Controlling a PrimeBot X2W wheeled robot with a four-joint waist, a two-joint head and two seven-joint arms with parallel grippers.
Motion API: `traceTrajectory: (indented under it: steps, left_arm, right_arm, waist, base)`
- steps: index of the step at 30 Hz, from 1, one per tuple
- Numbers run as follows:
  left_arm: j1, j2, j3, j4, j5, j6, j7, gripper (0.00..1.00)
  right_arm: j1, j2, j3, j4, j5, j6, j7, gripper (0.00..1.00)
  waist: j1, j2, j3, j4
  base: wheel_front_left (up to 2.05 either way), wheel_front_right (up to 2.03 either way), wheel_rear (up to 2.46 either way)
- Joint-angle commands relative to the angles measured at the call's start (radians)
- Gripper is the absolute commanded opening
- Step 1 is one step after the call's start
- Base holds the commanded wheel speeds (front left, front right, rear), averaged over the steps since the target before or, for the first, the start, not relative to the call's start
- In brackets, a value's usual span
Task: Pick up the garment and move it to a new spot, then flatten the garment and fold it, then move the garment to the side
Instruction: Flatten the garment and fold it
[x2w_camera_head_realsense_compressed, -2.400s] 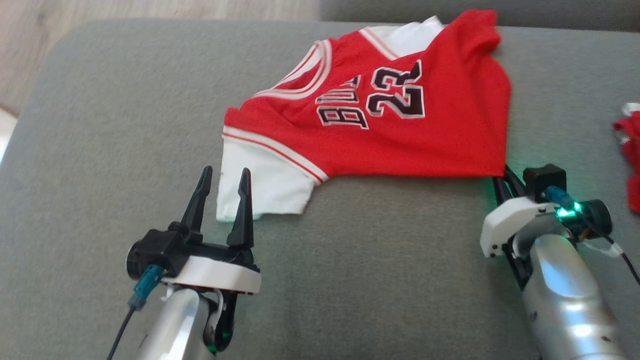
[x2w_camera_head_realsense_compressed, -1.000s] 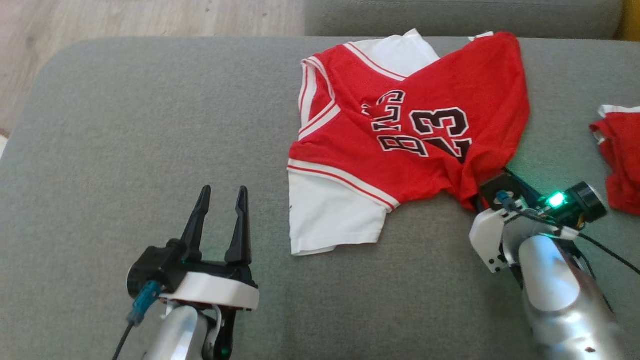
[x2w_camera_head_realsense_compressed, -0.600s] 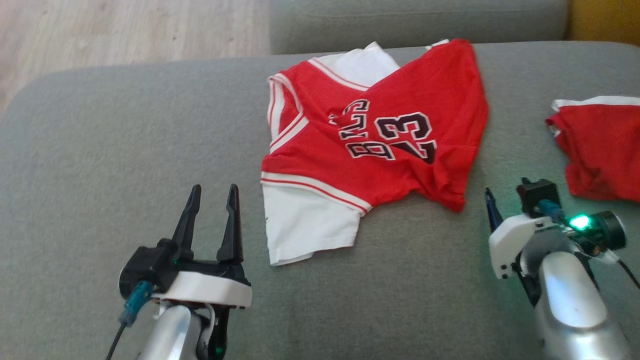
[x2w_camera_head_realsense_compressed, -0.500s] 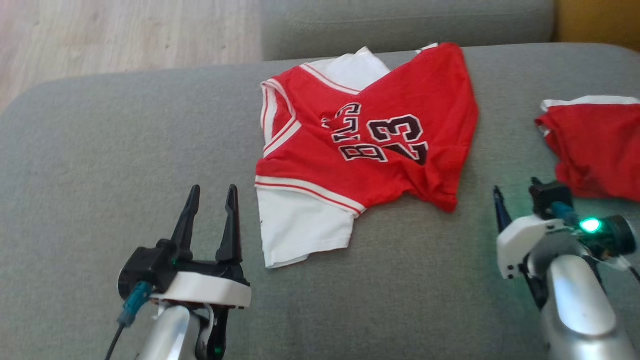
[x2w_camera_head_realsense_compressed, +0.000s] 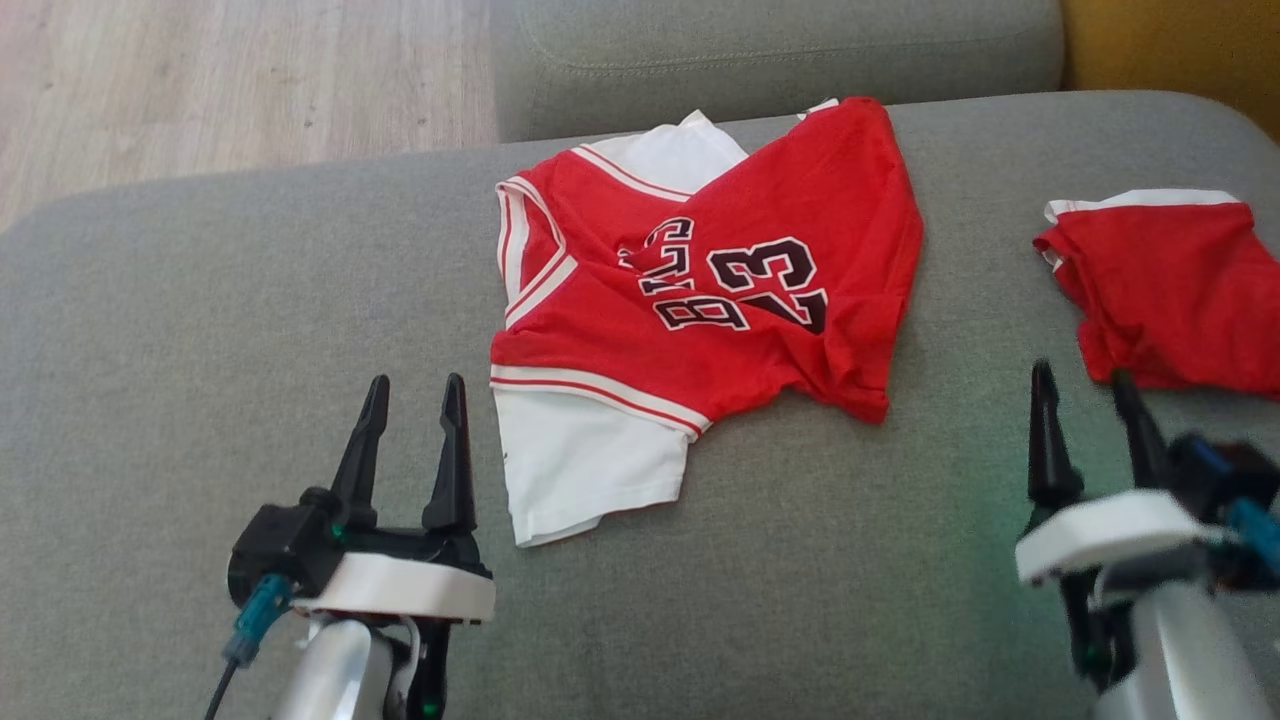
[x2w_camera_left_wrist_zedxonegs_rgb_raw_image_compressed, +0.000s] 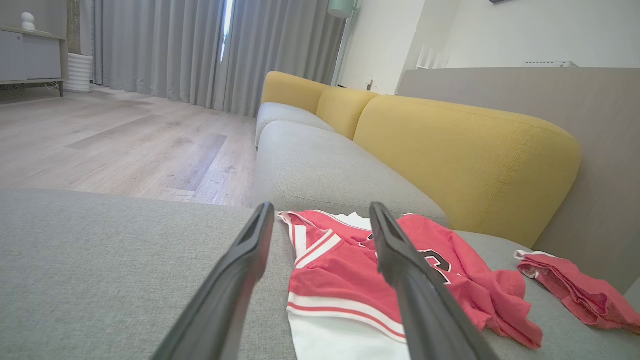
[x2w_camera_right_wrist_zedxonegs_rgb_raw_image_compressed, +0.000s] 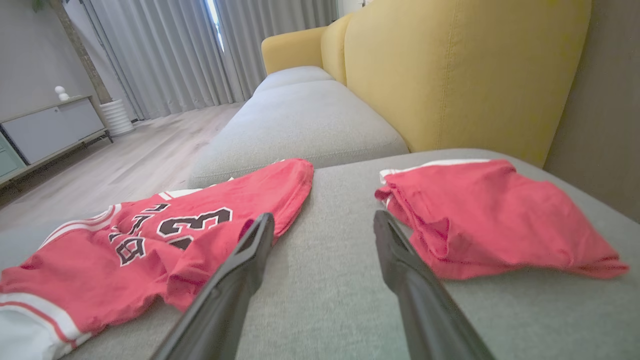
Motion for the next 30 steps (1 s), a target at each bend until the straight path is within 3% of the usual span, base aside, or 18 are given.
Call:
traceTrajectory:
  steps: [1, 5, 15, 30]
  left_arm:
    - [-0.024, 0.007, 0.032, -0.038, 0.01, 0.0, -0.006, 1.0]
    - [-0.024, 0.007, 0.029, -0.041, 0.013, -0.002, -0.006, 1.0]
    - [-0.035, 0.007, 0.018, -0.036, 0.022, -0.01, -0.006, 1.0]
    - [-0.073, 0.007, -0.021, -0.01, 0.025, -0.012, -0.006, 1.0]
  right_arm:
    - [0.002, -0.003, 0.036, -0.032, 0.041, -0.001, -0.024, 1.0]
    - [0.031, -0.003, 0.076, -0.027, 0.118, -0.001, -0.063, 1.0]
    - [-0.015, -0.003, 0.125, 0.004, 0.176, -0.001, -0.094, 1.0]
    - [-0.235, -0.011, 0.185, 0.261, 0.436, -0.001, 0.042, 1.0]
  waist:
    - [0.0001, -0.0001, 0.003, 0.001]
    - [0.0001, -0.0001, 0.014, 0.004]
    - [0.0001, -0.0001, 0.039, 0.029]
    - [0.0001, -0.0001, 0.107, 0.107]
  base:
    - [0.0, 0.0, 0.0]
    - [0.0, 0.0, 0.0]
    - [0.0, 0.0, 0.0]
    - [0.0, 0.0, 0.0]
